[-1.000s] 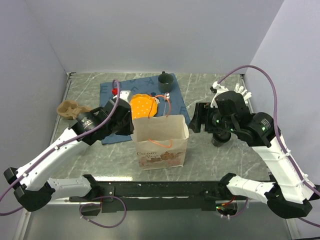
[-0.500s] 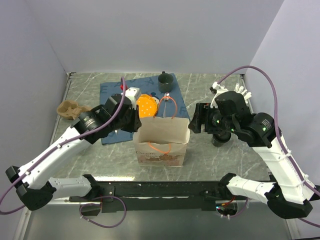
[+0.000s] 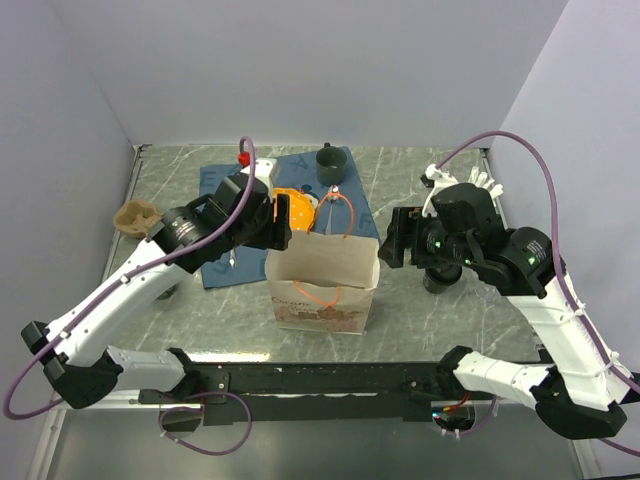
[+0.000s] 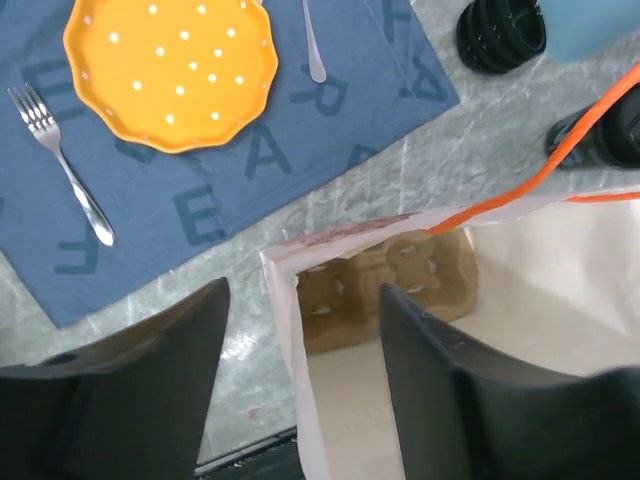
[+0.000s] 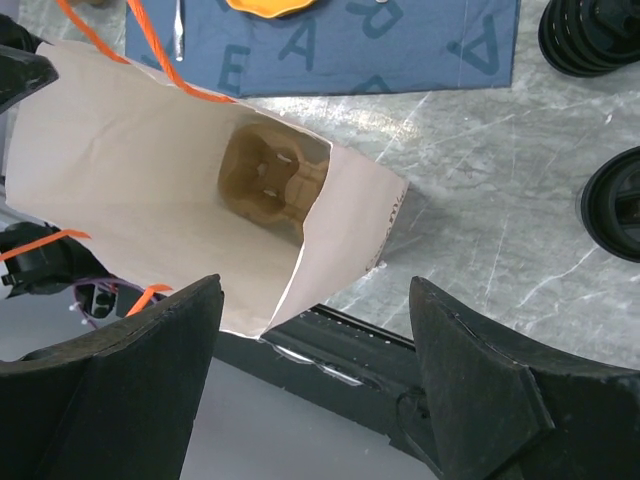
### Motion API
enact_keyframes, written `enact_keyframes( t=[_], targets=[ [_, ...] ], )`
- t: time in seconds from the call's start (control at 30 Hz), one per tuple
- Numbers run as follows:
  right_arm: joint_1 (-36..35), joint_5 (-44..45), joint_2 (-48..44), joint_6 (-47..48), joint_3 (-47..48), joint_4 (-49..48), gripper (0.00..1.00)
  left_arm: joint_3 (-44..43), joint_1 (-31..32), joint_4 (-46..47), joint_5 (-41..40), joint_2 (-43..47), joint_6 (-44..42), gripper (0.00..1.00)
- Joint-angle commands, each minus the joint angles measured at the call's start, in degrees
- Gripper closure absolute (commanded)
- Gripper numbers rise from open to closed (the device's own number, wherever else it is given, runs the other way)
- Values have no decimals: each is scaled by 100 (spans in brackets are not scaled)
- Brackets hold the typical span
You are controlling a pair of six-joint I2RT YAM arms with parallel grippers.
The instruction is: Pack the takeout coffee
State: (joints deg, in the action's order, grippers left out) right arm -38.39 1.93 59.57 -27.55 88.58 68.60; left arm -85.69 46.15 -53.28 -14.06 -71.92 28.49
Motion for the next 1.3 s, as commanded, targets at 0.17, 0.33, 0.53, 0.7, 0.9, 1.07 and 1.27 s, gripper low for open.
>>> enact_keyframes(
  t=[0.17,0.33,0.53,0.7,0.9,1.07,1.27],
  targets=[
    [-19,157,-42,250,134,-207,10,209,-18,-798,-1,556,991,33],
    [42,981,405,101,651,302,0,772,-18,-360,334,1030,1132,35],
    [637,1590,862,-57,1144,1058,0,1019,-18,-130,554,1259,1010,33],
    [1597,1767,872,109,566,1104,0,923,-18,-130,431,1417,702,27],
    [2370,1540,846,426,-603,638,1,554,-18,-552,150,1470,351,10],
    [2916,1196,775,391,-1562,-283,4,553,-18,-587,79,1593,87,1],
    [3303,932,1118,443,-2142,-1136,5,553,-18,-526,141,1637,-71,3]
  ],
)
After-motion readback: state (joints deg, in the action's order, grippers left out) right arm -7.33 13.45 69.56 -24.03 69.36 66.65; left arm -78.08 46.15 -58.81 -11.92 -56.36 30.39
